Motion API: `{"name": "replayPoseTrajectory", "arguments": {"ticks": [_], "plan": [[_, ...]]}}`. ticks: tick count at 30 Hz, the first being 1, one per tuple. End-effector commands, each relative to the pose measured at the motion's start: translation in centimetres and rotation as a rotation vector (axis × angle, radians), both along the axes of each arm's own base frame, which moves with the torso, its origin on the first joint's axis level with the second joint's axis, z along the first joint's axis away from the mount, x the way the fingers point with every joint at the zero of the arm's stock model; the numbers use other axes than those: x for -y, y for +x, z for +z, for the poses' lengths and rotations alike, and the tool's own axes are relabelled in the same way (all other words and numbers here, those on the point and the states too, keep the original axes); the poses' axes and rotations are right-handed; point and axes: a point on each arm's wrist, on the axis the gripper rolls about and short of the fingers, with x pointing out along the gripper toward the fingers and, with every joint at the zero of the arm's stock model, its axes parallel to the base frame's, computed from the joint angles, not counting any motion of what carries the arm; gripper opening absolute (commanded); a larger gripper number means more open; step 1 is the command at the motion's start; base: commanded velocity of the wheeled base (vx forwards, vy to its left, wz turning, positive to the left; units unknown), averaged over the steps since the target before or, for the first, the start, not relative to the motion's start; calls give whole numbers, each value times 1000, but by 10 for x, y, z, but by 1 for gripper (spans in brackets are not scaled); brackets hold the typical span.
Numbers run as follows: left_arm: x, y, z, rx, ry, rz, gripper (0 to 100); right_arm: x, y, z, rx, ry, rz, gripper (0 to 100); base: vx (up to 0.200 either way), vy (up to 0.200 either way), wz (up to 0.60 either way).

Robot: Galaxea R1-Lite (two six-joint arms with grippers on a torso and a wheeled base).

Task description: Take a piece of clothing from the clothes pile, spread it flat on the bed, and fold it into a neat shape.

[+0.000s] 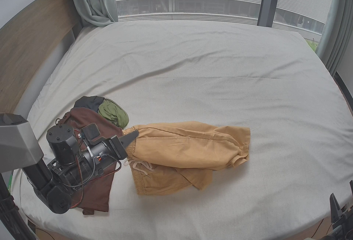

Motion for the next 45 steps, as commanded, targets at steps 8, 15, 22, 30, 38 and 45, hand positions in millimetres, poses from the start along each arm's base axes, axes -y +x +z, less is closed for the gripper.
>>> {"name": "replayPoseTrajectory", "arguments": {"ticks": [8,15,22,30,38,45], "plan": [[-3,4,-5,18,53,8,0,0,0,-5,2,-12,2,100,0,0,0],[-5,7,0,46,49,25,0,1,-15,91,290,7,24,100,0,0,0],[-10,14,3,87,79,43,0,-7,36,123,1,294,418,100,0,0,0],[-10,17,7,117,84,36,0,-30,84,159,-143,302,632,100,0,0,0],[-10,18,6,134,115,36,0,-53,140,179,-166,306,669,100,0,0,0],[-18,26,1,125,119,69,0,-68,198,145,-251,314,615,100,0,0,0]]}}
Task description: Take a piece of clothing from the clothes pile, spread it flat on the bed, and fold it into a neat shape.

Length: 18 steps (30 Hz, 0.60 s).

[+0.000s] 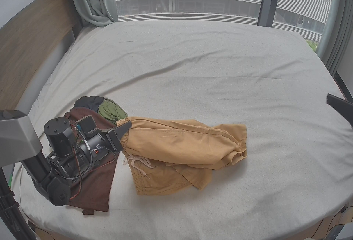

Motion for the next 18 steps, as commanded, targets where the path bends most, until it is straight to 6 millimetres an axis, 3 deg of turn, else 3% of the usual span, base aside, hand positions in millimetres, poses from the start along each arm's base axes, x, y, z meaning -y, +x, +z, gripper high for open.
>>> {"name": "replayPoseTrajectory", "arguments": {"ticks": [1,4,6,11,18], "plan": [[-8,10,-5,-2,8,35,0,-18,64,-39,-162,-47,-21,100,0,0,0],[-9,10,-6,-8,8,35,0,-20,74,-50,-188,-53,-29,100,0,0,0],[-9,11,-9,-13,13,35,0,-25,97,-78,-223,-64,-35,100,0,0,0],[-12,14,-10,-11,21,45,0,-32,124,-124,-275,-60,-19,100,0,0,0],[-14,14,-11,-1,44,49,0,-36,143,-153,-312,27,-38,100,0,0,0]]}}
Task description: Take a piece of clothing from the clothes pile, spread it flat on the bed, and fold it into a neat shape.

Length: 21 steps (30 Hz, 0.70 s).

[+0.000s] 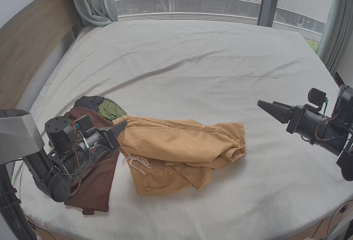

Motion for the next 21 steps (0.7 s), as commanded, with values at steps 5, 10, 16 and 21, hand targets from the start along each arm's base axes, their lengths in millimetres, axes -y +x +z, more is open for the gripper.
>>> {"name": "replayPoseTrajectory", "arguments": {"ticks": [5,10,16,21], "plan": [[-2,4,-11,-22,23,10,0,-3,29,-75,-257,-11,-26,100,0,0,0],[-2,4,-12,-25,24,10,0,-5,35,-87,-314,15,-40,100,0,0,0],[-2,5,-11,-22,23,11,0,-3,44,-95,-384,89,-75,100,0,0,0],[-1,5,-10,-19,22,8,0,1,55,-115,-441,86,-104,100,0,0,0]]}}
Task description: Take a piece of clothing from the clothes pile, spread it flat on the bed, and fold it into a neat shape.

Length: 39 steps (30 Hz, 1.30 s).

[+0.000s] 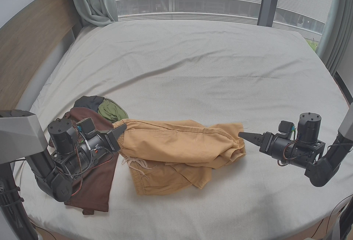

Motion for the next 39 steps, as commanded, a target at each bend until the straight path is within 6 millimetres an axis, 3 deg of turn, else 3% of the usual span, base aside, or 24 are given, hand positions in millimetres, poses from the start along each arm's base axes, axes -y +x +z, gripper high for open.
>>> {"name": "replayPoseTrajectory", "arguments": {"ticks": [1,12,29,30,39], "plan": [[1,0,0,2,-1,-1,0,4,12,-24,-70,-10,-26,100,0,0,0],[1,1,1,7,-2,0,0,3,30,-54,-184,56,-77,100,0,0,0],[3,0,2,10,-3,-6,0,-8,57,-94,-159,141,-130,100,0,0,0],[3,0,2,10,-3,-7,0,-8,58,-94,-150,143,-129,0,0,0,0],[3,1,1,5,-2,-6,0,-9,60,-86,-70,172,-122,0,0,0,0]]}}
